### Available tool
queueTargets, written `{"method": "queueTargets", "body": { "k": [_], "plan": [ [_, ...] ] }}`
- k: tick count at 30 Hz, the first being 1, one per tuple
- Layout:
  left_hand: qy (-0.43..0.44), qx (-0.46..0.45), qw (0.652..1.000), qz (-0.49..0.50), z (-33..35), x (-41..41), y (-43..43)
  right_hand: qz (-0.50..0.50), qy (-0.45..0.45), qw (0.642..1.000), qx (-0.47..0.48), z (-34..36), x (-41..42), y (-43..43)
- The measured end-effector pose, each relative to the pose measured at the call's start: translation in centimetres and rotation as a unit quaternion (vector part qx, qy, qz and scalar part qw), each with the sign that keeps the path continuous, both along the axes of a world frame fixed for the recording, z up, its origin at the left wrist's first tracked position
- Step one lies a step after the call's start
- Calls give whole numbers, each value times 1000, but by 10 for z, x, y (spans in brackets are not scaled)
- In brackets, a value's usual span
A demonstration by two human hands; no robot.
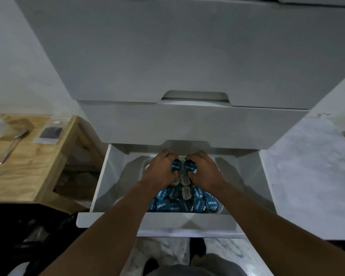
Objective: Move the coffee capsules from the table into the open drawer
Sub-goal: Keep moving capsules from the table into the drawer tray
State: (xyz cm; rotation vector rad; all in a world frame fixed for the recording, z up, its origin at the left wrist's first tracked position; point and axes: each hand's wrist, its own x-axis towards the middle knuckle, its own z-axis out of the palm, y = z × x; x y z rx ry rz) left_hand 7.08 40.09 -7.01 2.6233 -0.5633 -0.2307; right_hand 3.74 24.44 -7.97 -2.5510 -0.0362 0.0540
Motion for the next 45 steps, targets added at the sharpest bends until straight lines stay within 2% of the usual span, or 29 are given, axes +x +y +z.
{"method": "queueTargets", "body": {
  "k": [21,45],
  "plan": [
    [4,67,998,-18,-14,13,-4,-17,30,998,-54,-8,10,-4],
    [-35,80,995,-57,-22,15,8,10,19,999,-42,-16,15,-1]
  ]
}}
